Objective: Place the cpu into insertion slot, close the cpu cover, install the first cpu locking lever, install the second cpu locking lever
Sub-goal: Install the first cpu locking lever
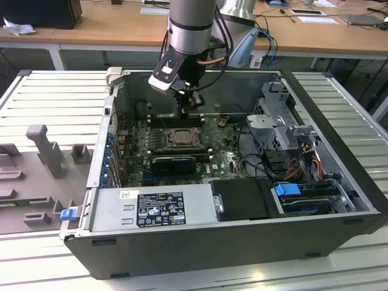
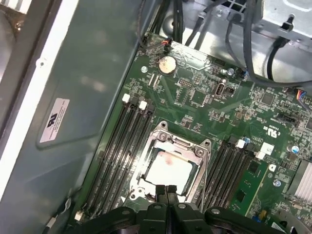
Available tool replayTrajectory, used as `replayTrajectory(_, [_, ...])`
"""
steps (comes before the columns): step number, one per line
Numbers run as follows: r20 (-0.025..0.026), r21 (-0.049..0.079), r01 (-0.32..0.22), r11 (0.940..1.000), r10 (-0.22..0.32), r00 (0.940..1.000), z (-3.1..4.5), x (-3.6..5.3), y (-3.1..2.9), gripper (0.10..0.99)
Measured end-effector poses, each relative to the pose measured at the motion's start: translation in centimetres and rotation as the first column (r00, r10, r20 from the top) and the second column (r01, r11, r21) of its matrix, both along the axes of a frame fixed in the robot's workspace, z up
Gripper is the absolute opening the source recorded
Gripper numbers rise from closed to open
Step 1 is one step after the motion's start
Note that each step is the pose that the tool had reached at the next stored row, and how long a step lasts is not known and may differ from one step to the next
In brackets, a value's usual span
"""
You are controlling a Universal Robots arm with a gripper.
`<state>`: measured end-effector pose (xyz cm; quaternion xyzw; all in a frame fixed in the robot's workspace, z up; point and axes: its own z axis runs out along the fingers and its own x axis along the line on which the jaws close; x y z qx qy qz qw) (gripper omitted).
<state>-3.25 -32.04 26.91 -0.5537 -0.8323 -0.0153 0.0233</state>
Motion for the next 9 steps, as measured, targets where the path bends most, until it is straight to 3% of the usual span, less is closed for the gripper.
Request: replayTrajectory(9, [0.0,0.0,-0.075,0.9972,0.075,0.9972,0.0,0.0,0.0,0.106])
